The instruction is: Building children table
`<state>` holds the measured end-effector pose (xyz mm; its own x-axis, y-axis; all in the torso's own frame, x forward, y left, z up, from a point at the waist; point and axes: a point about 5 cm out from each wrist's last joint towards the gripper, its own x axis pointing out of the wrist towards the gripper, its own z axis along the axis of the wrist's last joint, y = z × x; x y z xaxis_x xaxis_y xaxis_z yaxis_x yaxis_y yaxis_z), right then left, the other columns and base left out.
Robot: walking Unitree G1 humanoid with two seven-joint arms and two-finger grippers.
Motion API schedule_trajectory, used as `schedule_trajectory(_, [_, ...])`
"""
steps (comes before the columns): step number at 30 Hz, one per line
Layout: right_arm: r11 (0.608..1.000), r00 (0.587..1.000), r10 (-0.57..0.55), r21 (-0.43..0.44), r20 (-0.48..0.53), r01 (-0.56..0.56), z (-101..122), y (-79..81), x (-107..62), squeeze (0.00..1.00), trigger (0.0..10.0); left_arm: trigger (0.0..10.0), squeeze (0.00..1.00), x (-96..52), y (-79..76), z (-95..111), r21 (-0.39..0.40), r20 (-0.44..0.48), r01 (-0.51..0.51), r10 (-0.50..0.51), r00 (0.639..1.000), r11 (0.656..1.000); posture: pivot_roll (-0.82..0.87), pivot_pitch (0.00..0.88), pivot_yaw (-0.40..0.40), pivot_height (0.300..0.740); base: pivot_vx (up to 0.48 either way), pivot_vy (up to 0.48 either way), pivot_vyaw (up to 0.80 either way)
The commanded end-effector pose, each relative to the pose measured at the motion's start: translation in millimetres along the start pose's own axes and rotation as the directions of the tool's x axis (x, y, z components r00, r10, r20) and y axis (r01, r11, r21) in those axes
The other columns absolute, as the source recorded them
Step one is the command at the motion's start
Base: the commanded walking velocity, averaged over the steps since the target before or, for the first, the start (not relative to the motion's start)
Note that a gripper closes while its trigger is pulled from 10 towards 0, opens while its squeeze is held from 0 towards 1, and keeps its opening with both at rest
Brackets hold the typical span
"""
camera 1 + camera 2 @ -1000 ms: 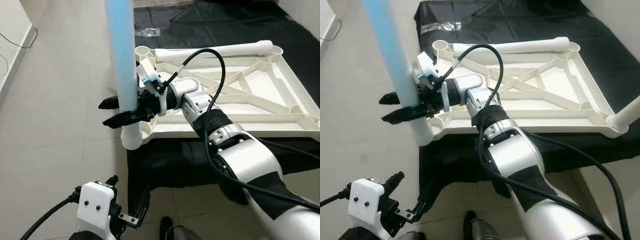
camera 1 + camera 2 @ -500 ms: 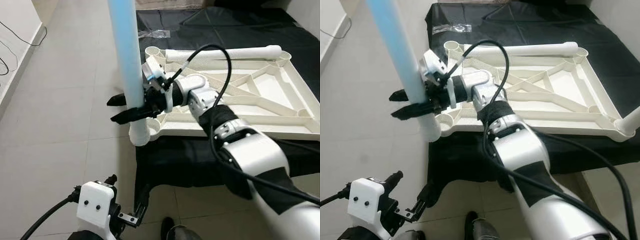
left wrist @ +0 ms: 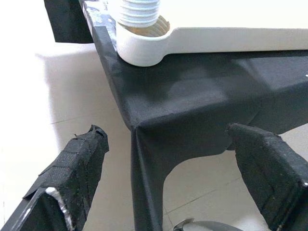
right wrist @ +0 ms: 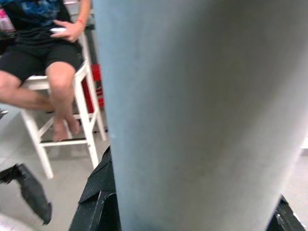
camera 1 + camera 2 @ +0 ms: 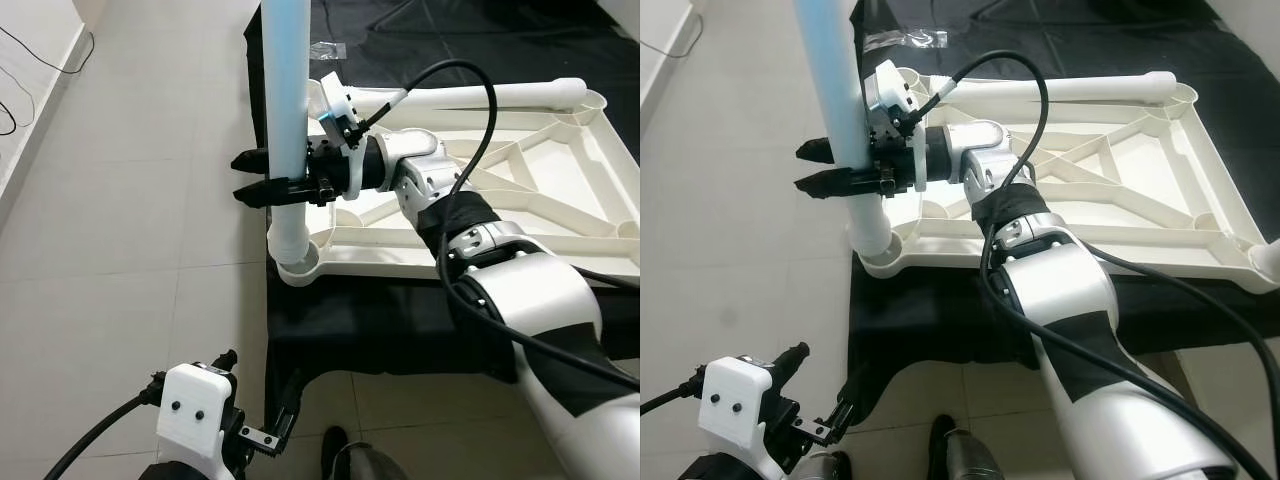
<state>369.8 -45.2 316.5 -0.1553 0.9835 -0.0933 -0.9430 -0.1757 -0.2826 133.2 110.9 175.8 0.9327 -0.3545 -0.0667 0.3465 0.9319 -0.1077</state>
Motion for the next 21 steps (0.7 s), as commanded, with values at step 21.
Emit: schedule_trajectory(21, [0.994,0.994,0.09,0.073,-0.06,-0.086,-27.5,11.1,10.2,0.0,10.0,10.0,0.0,-2.9,-0.7,-3.1,0.004,-0.026,-0.003,0.003,1.0,1.0,0.16,0.322,-0.079,0.74,0.0,0.0,0.0])
